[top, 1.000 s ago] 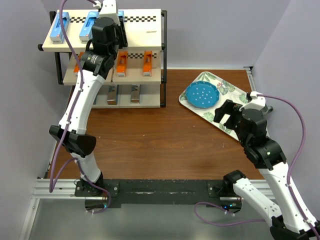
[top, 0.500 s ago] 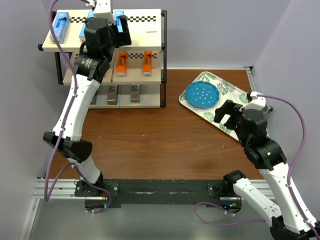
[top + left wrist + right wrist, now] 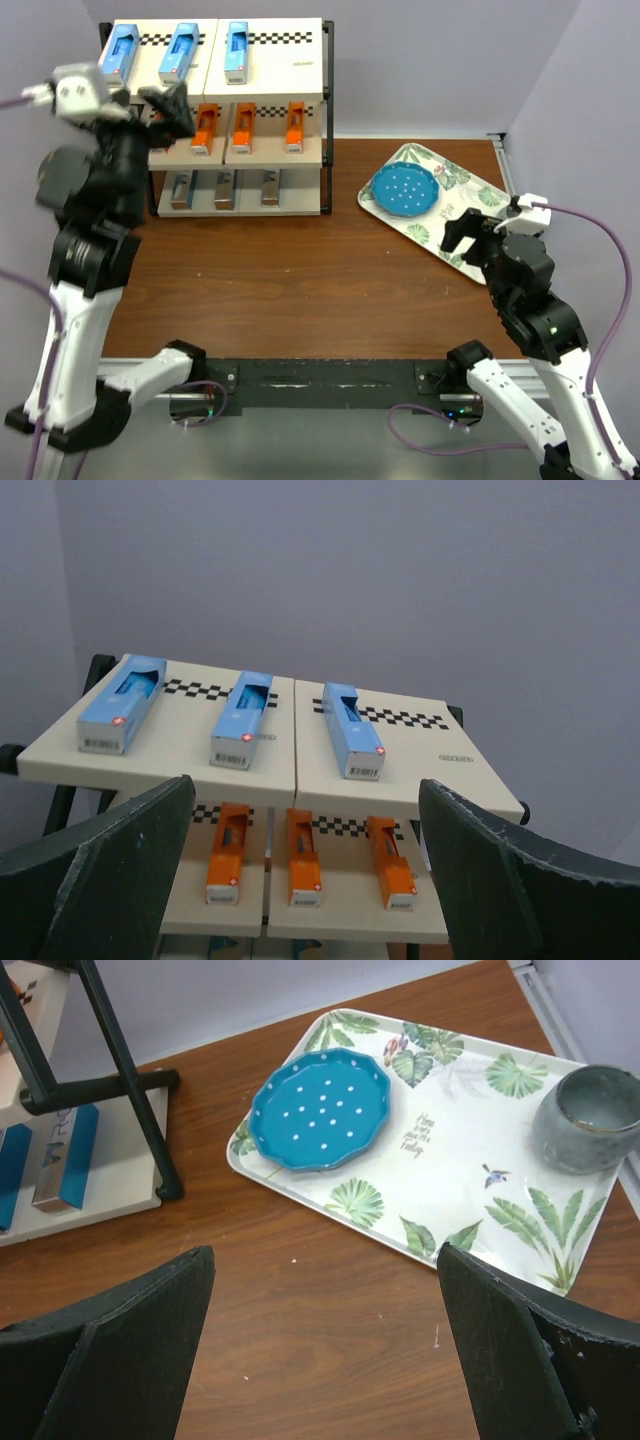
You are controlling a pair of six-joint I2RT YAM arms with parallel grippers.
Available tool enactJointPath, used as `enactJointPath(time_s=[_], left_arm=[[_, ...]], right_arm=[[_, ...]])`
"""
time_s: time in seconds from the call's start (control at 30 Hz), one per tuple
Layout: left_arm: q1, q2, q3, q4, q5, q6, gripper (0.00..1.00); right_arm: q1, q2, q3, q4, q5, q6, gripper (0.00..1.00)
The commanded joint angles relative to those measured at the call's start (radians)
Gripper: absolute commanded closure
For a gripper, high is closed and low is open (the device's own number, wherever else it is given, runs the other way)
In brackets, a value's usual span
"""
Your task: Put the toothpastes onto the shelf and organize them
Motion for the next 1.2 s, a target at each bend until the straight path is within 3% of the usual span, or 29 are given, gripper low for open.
enactJointPath(time_s=[0.0, 0.23, 0.6, 0.77, 1.17], left_arm=[[0.008, -0.201, -0.245, 0.079, -0.039, 0.056, 0.00], [0.008, -0.563, -0.480, -0.032, -0.149, 0.037, 0.00], [0.008, -0.887, -0.659, -0.241, -0.323, -0.015, 0.00], [0.008, -0.953, -0.716, -0.266, -0.364, -0.050, 0.00], [0.008, -0.966, -0.650, -0.393, -0.430, -0.093, 0.00]], right_arm=[[0.003, -0.040, 0.040, 0.001, 0.067, -0.048, 0.02], [0.017, -0.104, 0.013, -0.020, 0.075, -0.024, 0.02], [0.029, -0.225, -0.096, -0.037, 0.103, -0.031, 0.02], [0.034, -0.261, -0.136, -0.025, 0.126, -0.035, 0.02], [0.061, -0.230, -0.193, 0.099, 0.135, -0.012, 0.02]])
